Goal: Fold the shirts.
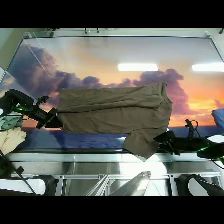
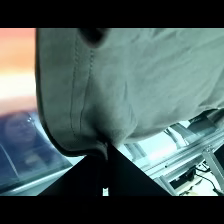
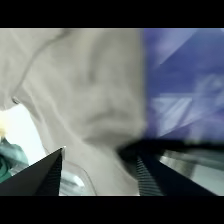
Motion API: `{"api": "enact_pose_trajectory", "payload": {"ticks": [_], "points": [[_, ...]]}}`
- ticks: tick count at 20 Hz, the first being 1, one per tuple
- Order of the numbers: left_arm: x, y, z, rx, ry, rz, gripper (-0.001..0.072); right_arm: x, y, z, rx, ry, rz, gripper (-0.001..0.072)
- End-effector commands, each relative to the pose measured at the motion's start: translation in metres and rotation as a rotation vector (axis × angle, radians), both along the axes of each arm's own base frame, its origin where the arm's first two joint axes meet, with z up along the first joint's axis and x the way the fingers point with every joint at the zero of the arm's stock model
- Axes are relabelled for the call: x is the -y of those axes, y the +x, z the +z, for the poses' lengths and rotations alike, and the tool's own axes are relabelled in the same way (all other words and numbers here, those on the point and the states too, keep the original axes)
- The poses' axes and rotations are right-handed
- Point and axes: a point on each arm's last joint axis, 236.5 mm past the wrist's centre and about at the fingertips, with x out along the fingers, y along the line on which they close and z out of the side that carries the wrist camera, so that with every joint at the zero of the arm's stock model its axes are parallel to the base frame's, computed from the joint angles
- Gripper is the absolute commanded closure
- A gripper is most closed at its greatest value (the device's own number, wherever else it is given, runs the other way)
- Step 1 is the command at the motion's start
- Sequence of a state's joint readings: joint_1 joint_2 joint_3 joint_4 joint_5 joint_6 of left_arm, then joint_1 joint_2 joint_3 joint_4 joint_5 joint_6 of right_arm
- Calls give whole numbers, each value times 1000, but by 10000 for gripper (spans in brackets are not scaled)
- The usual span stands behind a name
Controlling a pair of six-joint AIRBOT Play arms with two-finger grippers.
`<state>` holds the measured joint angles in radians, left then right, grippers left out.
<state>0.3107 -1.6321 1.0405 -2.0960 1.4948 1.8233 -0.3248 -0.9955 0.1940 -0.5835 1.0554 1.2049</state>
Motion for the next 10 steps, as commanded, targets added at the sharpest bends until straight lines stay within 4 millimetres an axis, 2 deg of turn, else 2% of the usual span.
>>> {"api": "enact_pose_trajectory", "payload": {"ticks": [1,2,3,4,5,6,8,10], "points": [[1,-2,2,-2,-12,-16,685,-18,18,0,66,8,-11,311],[3,-5,5,-8,-25,-30,685,-24,22,8,99,36,-6,470],[4,-10,10,-14,-41,-50,685,-29,26,19,138,73,3,572],[5,-13,18,-8,-53,-68,685,-31,29,31,178,95,16,630],[4,-14,26,9,-57,-74,685,-30,32,43,215,105,19,633],[1,-11,36,49,-58,-60,686,-29,35,59,268,115,27,692],[-9,3,61,155,-80,23,686,-22,39,91,380,123,30,693],[-31,10,80,231,-76,117,686,-9,44,120,496,93,-3,693]]}}
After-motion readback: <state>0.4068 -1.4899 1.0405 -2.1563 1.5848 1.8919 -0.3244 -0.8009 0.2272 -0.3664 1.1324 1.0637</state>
